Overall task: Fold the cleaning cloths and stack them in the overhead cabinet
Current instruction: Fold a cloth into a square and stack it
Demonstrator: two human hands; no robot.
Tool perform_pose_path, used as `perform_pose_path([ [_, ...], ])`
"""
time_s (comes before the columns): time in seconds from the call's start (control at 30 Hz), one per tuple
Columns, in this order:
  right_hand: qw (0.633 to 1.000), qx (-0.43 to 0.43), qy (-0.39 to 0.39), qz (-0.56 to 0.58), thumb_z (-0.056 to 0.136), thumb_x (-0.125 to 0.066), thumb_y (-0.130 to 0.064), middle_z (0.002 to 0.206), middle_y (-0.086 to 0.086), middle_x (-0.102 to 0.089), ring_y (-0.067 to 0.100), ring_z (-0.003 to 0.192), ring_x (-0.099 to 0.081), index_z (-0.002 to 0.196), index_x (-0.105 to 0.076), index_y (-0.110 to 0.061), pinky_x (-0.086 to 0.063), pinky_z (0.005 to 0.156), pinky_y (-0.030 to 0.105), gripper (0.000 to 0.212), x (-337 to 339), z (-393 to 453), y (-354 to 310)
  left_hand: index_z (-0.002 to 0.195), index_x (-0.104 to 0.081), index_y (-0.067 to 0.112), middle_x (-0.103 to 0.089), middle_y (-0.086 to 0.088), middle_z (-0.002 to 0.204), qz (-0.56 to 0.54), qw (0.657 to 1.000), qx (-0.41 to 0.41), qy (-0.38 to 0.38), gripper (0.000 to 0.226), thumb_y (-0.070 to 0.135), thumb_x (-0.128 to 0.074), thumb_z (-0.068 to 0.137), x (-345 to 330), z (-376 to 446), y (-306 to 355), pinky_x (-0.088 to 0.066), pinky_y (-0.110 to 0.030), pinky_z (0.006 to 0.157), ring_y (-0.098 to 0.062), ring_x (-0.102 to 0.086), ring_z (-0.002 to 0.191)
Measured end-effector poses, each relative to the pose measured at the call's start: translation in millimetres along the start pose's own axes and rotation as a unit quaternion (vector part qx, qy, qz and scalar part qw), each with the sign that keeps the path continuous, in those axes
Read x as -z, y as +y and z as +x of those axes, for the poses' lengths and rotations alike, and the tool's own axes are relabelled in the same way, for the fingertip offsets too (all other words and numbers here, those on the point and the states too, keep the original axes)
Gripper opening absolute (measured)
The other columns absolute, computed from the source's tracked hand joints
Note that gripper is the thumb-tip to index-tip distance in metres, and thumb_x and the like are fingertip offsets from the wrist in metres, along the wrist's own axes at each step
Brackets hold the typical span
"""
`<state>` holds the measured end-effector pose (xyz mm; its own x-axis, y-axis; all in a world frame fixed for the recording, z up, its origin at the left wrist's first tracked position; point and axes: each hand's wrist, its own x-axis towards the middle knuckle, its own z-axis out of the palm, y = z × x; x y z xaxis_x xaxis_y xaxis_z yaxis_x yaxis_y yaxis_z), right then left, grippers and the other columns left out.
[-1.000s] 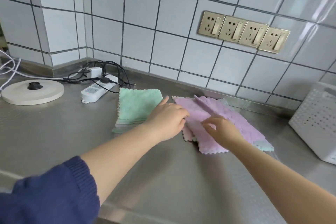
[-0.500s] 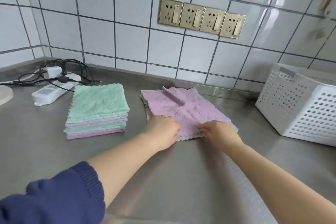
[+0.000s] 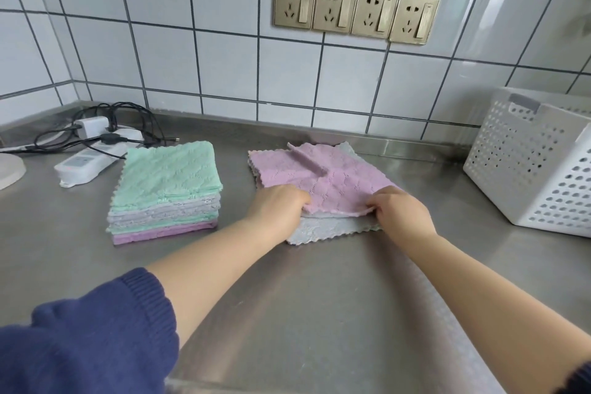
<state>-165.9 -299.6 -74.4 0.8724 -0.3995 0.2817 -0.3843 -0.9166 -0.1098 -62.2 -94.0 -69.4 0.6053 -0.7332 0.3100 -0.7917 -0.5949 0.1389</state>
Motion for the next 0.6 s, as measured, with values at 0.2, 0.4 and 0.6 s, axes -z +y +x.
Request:
perform_pose_path([
  [0.2,0.977,-0.092,0.070,0.179,0.091,-0.044,-0.011,0.103,0.014,-0.066,0.032,0.089,-0.058,0.108,-0.062,-0.012,-0.039,0.068,0.029,0.024,19,14,0,0.104,-0.063,0.010,-0.058,0.000,0.090,-0.225,0.965,0.095,0.098,0.026,0.001,-0.042,0.090,16,6,2,-0.030,-0.026,0.060,-0.022,-0.051,0.077],
  [0.4,0.959,-0.021,0.177,0.221,0.095,-0.043,-0.018,0.098,0.014,-0.067,0.029,0.085,-0.056,0.109,-0.057,-0.012,-0.037,0.066,0.031,0.020,79,11,-11,0.099,-0.065,0.015,-0.069,-0.003,0.096,-0.198,0.951,0.055,0.233,0.025,0.004,-0.046,0.086,73,11,2,-0.045,-0.031,0.067,-0.024,-0.060,0.082],
  [0.6,0.968,0.096,0.219,0.075,0.091,-0.057,-0.018,0.077,0.013,-0.068,0.036,0.079,-0.057,0.097,-0.061,-0.004,-0.041,0.088,0.042,0.015,109,-47,-11,0.103,-0.065,0.014,-0.066,-0.001,0.090,-0.164,0.966,0.007,0.199,0.021,0.010,-0.050,0.089,102,-48,3,-0.046,-0.032,0.071,-0.023,-0.059,0.085],
])
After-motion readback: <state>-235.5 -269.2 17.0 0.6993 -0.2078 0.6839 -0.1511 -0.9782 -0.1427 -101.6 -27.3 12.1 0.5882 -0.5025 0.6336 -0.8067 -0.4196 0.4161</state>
